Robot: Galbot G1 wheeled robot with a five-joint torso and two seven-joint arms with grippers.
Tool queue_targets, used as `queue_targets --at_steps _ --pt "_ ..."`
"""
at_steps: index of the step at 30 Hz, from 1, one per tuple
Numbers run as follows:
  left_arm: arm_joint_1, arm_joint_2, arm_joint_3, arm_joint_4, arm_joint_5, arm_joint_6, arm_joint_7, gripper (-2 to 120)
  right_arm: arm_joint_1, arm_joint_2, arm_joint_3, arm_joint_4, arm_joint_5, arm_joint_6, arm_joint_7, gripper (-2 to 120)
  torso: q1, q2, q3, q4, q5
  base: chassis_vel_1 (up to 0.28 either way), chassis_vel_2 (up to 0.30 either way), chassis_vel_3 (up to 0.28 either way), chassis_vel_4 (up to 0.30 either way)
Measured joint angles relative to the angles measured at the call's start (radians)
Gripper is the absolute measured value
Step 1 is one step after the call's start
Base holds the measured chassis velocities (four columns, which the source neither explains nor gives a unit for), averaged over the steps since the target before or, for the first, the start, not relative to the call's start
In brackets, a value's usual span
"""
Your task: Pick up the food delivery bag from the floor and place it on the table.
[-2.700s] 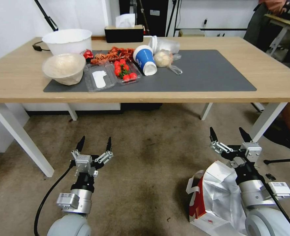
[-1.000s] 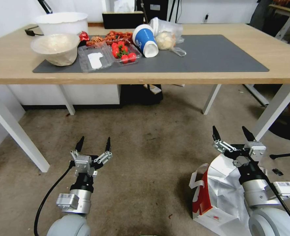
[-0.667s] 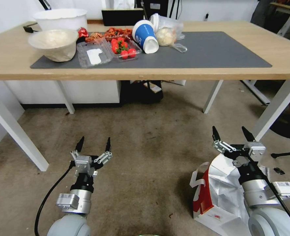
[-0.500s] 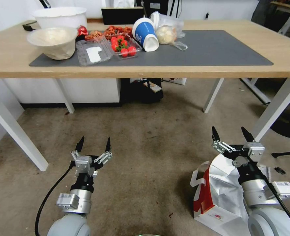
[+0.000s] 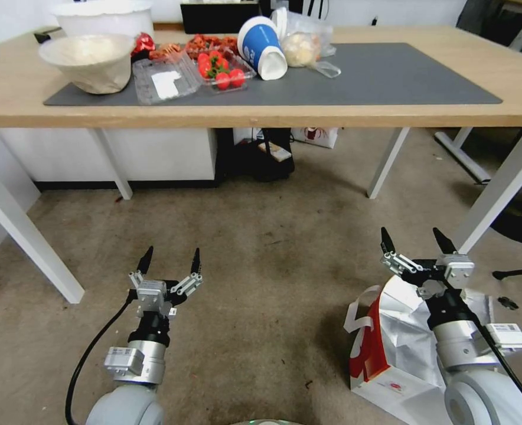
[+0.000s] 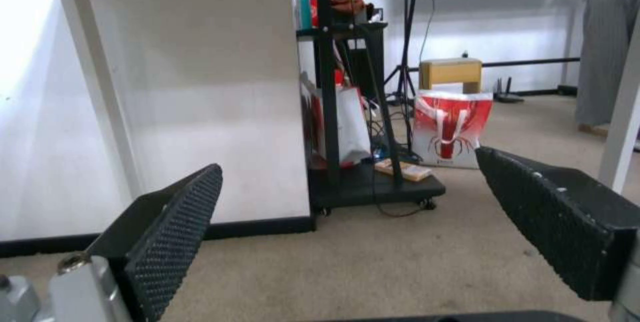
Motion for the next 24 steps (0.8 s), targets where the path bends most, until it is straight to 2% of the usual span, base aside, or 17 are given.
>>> queue_targets --at_steps 8,11,14,24 --pt "-0.002 0.001 -0.001 0.005 0.0 -0.001 0.0 96 0.009 -0.002 -0.006 -0.004 0.003 -0.008 0.003 100 0.0 0.001 0.0 0.0 0.0 0.0 0.0 0.0 0.0" --pt "-0.008 0.0 -0.003 0.021 -0.001 -0.041 -0.002 96 0.01 -0.004 0.001 -0.004 0.004 -0.012 0.008 100 0.0 0.003 0.0 0.0 0.0 0.0 0.0 0.0 0.0" --pt "-0.011 0.004 -0.007 0.031 -0.013 -0.078 -0.014 97 0.013 -0.022 0.051 -0.019 0.013 -0.018 0.012 100 0.0 0.005 0.0 0.0 0.0002 0.0 0.0 0.0 0.0" --pt "-0.012 0.006 -0.007 0.048 -0.024 -0.073 -0.014 97 -0.019 -0.067 0.246 -0.123 0.037 -0.027 0.013 100 0.001 0.007 0.0 -0.0001 0.0001 0.0 0.0 0.0 0.0"
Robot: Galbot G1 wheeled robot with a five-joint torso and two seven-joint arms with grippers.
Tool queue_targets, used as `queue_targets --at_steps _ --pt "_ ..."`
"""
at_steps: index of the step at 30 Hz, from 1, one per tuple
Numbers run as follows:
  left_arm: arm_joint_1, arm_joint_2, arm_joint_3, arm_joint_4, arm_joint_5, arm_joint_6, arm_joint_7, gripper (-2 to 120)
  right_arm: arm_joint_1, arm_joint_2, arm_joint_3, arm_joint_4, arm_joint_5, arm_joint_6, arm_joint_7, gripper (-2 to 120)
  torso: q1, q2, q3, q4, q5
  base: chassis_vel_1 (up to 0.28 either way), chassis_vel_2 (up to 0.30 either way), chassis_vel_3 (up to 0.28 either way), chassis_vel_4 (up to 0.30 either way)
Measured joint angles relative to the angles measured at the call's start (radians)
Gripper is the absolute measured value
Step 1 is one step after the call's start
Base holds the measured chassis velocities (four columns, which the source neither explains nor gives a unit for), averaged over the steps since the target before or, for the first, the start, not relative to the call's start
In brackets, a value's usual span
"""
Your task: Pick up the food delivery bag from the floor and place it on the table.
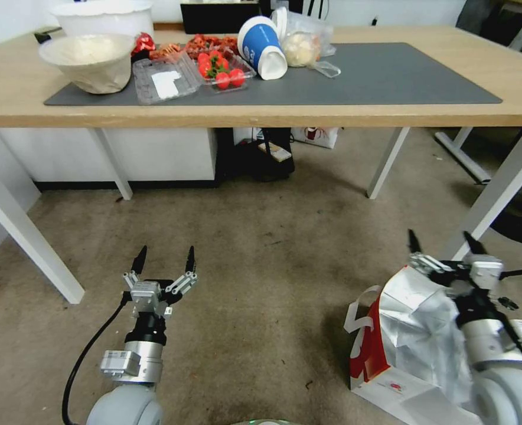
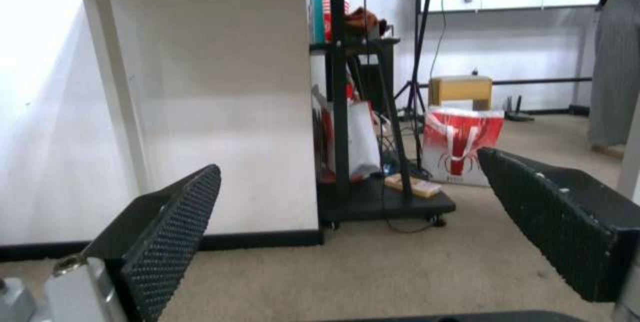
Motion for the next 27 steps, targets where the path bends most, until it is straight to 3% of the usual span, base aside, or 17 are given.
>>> queue_targets --at_steps 10,27 --pt "-0.017 0.009 0.001 0.038 -0.001 0.012 -0.002 97 -0.029 -0.032 0.096 -0.142 0.022 0.024 -0.01 100 0.0 0.002 0.0 0.0 0.0 0.0 0.0 0.0 0.0" --pt "-0.007 0.02 0.006 0.036 0.002 0.013 -0.005 97 0.051 -0.043 0.085 -0.383 0.02 0.036 -0.011 100 0.001 0.003 0.0 0.0001 0.0 0.0 0.0 0.0 0.0"
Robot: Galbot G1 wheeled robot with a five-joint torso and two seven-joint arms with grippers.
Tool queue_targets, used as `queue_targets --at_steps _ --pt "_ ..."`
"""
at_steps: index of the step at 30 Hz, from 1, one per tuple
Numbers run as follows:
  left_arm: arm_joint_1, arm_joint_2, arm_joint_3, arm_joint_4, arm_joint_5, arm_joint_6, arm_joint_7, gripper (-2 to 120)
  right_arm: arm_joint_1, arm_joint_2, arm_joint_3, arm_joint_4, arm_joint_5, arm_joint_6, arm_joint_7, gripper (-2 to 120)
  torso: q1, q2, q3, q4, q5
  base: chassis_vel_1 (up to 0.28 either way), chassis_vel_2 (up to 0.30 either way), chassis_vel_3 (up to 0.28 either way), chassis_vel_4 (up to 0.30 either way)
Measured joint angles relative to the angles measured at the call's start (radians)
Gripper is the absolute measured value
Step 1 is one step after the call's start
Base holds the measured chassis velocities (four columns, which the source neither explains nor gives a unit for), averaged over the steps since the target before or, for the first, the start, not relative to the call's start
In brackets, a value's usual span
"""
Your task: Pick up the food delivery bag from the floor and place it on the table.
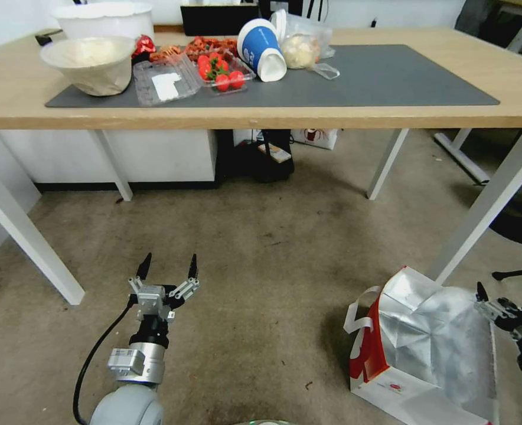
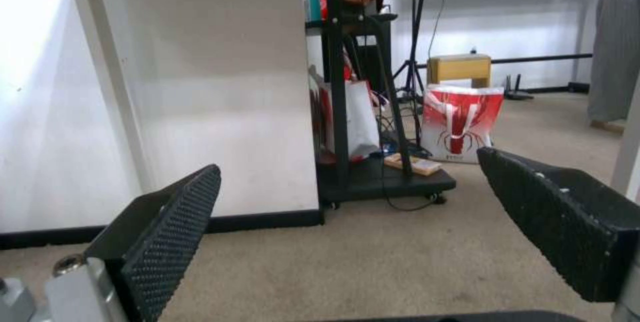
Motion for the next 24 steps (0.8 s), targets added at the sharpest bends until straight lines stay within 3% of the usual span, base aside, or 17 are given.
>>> queue_targets --at_steps 15,24 --pt "0.008 -0.003 -0.001 -0.012 0.009 -0.005 -0.009 97 0.035 0.002 -0.04 -0.082 -0.001 0.001 -0.009 99 0.0 0.001 0.0 0.0 -0.0001 0.0 0.0 0.0 0.0" --pt "0.008 -0.008 0.003 -0.006 0.017 -0.008 -0.01 97 0.05 -0.003 -0.047 -0.122 -0.003 0.001 -0.009 79 0.0 0.001 0.0 0.0 -0.0001 0.0 0.0 0.0 0.0"
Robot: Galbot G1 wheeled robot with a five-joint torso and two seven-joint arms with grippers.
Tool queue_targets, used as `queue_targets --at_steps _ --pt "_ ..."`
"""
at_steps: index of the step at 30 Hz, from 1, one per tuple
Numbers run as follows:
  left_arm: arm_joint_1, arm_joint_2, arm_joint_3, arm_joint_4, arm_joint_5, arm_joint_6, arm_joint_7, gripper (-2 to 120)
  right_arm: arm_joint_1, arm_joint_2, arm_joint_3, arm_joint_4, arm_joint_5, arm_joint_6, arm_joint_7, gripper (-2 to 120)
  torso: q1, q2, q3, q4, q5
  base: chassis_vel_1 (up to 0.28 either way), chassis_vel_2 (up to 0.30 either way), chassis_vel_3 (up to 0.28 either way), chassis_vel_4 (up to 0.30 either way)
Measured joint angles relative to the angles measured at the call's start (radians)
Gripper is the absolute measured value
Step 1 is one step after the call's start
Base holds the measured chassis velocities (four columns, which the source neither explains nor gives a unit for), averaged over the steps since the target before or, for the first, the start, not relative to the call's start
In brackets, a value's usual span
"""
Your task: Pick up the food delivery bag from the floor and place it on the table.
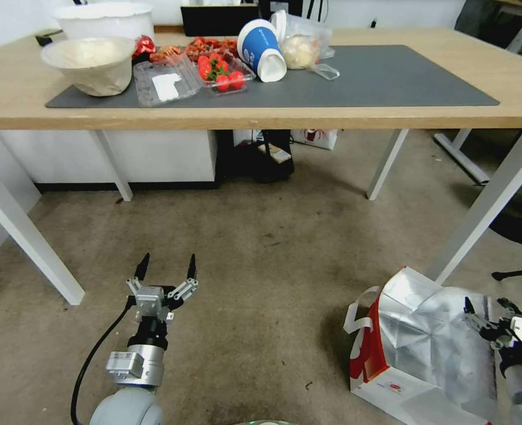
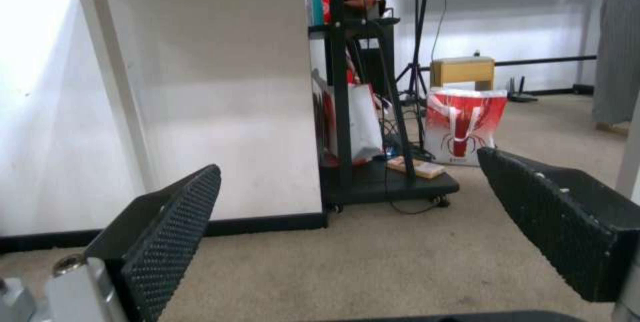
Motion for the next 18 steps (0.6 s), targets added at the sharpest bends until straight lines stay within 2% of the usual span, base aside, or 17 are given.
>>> queue_targets --at_steps 3,4,6,8,9,10,12,15,18 --pt "-0.001 -0.001 0.001 0.002 0.001 -0.001 0.0 97 0.005 0.0 -0.007 -0.016 0.001 -0.001 0.0 63 0.0 0.0 0.0 0.0 0.0 0.0 0.0 0.0 0.0" --pt "-0.001 -0.001 0.001 0.002 0.001 -0.001 0.0 97 0.005 0.0 -0.007 -0.016 0.001 -0.001 0.0 63 0.0 0.0 0.0 0.0 0.0 0.0 0.0 0.0 0.0" --pt "-0.002 -0.001 0.002 0.002 0.002 -0.001 0.0 97 0.008 0.001 -0.01 -0.021 0.001 -0.001 0.0 51 0.0 0.0 0.0 0.0 0.0 0.0 0.0 0.0 0.0" --pt "-0.002 -0.001 0.002 0.002 0.002 -0.001 0.0 97 0.008 0.001 -0.01 -0.021 0.001 -0.001 0.0 51 0.0 0.0 0.0 0.0 0.0 0.0 0.0 0.0 0.0" --pt "-0.003 -0.001 0.003 0.001 0.002 0.0 0.0 97 0.008 0.001 -0.013 -0.024 0.001 -0.001 0.001 41 0.0 0.0 0.0 0.0 0.0 0.0 0.0 0.0 0.0" --pt "-0.003 -0.001 0.003 0.001 0.002 0.0 0.0 97 0.008 0.001 -0.013 -0.024 0.001 -0.001 0.001 41 0.0 0.0 0.0 0.0 0.0 0.0 0.0 0.0 0.0" --pt "-0.003 -0.002 0.003 0.0 0.002 0.0 -0.001 97 0.008 0.002 -0.015 -0.025 0.001 -0.001 0.001 30 0.0 0.0 0.0 0.0 0.0 0.0 0.0 0.0 0.0" --pt "-0.003 -0.002 0.003 0.0 0.002 0.0 -0.001 97 0.008 0.001 -0.016 -0.026 0.001 -0.001 0.001 25 0.0 0.0 0.0 0.0 0.0001 0.0 0.0 0.0 0.0" --pt "-0.003 -0.002 0.003 0.0 0.002 0.0 -0.002 97 0.007 0.001 -0.017 -0.026 0.002 -0.001 0.002 8 0.0 0.0 0.0 0.0 0.0 0.0 0.0 0.0 0.0"
